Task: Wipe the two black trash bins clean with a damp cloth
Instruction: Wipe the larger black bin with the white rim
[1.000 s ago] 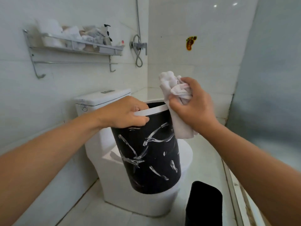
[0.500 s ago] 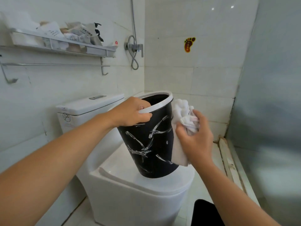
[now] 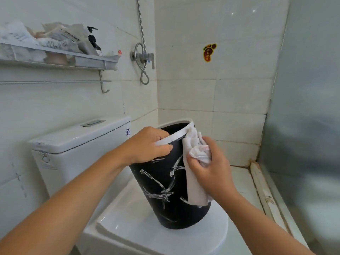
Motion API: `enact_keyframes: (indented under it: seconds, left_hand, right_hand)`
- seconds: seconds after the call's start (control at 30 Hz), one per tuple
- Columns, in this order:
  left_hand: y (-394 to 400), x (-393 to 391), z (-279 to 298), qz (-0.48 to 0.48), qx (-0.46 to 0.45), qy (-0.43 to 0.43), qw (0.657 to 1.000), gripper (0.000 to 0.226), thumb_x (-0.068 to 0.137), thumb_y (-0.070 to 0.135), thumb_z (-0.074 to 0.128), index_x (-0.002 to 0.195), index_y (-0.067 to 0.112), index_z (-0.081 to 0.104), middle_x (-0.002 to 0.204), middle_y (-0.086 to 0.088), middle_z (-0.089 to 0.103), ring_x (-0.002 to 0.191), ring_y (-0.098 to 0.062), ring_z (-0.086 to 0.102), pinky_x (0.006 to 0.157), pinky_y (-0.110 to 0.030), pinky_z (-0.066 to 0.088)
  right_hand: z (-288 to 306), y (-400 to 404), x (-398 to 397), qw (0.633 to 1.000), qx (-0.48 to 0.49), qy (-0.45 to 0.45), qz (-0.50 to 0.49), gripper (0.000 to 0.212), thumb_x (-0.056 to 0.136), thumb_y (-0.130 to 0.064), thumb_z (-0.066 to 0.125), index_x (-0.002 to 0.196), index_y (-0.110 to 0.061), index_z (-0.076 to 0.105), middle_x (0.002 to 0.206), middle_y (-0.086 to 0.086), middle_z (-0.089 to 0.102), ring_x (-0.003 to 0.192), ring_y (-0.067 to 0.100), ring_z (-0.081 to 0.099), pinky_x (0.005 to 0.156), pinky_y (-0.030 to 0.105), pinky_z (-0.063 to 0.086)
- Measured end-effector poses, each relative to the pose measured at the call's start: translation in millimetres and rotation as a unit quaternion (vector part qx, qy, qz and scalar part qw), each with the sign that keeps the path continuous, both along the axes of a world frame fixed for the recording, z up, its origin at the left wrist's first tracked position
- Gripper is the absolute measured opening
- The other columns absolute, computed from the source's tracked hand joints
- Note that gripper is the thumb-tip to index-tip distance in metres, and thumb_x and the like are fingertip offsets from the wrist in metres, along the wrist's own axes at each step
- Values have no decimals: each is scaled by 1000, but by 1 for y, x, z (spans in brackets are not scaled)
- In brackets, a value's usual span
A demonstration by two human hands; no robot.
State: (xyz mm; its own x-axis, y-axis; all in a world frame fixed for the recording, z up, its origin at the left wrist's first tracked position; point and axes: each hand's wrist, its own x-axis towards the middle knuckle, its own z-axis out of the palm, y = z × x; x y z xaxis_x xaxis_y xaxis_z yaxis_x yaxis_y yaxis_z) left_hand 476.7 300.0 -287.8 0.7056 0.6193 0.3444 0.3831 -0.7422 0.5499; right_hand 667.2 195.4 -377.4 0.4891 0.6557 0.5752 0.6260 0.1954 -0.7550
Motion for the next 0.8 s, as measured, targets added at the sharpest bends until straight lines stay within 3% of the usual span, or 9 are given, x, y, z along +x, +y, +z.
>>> enact_keyframes:
  seconds: [0.07, 0.2, 0.33, 0.43, 0.6, 0.8]
  left_hand:
    - [6, 2, 1, -19, -8, -9, 1000, 28, 92, 13, 70, 74, -2, 56, 62, 0, 48, 58, -11, 44, 57, -26, 34]
    - [15, 2, 1, -50, -31, -28, 998, 30, 91, 18, 72, 76, -5, 60, 63, -8, 48, 59, -15, 45, 58, -29, 35]
    - [22, 2, 1, -42, -22, -40, 998, 31, 85, 33, 76, 82, 3, 70, 75, -21, 64, 63, -17, 57, 62, -34, 43]
    - [25, 1, 1, -29, -17, -34, 999, 36, 87, 41, 76, 88, 5, 71, 83, -22, 66, 65, -25, 58, 64, -40, 46]
    - [26, 0, 6, -27, -18, 4, 999, 5, 98, 25, 66, 101, 24, 70, 93, -9, 70, 73, -12, 60, 73, -34, 50]
    - [27, -6, 7, -61, -35, 11, 997, 12, 99, 20, 65, 108, 17, 72, 102, -14, 73, 97, -36, 67, 89, -51, 54]
  right_hand:
    - [-1, 10, 1, 999, -12, -37, 3, 62, 85, -58, 63, 143, -43, 46, 117, -11, 62, 104, 8, 60, 84, 40, 56]
    - [1, 20, -5, 996, -40, -84, -17, 74, 84, -75, 41, 151, -43, 31, 115, -7, 50, 104, 10, 50, 79, 34, 46]
    - [2, 33, -9, 995, -34, -87, -28, 70, 93, -68, 15, 153, -36, 31, 124, -5, 58, 109, 17, 54, 85, 37, 42]
    - [5, 42, -9, 995, -32, -80, -58, 64, 95, -65, 25, 148, -30, 36, 124, -3, 63, 106, 21, 61, 80, 37, 43]
    - [1, 40, -14, 990, 11, -126, -61, 59, 94, -63, 51, 140, -26, 45, 115, -13, 60, 92, 11, 59, 70, 32, 47]
    - [-28, 25, -24, 938, 98, -330, -39, 63, 89, -54, 68, 137, -13, 59, 108, -1, 67, 78, 22, 65, 53, 34, 53]
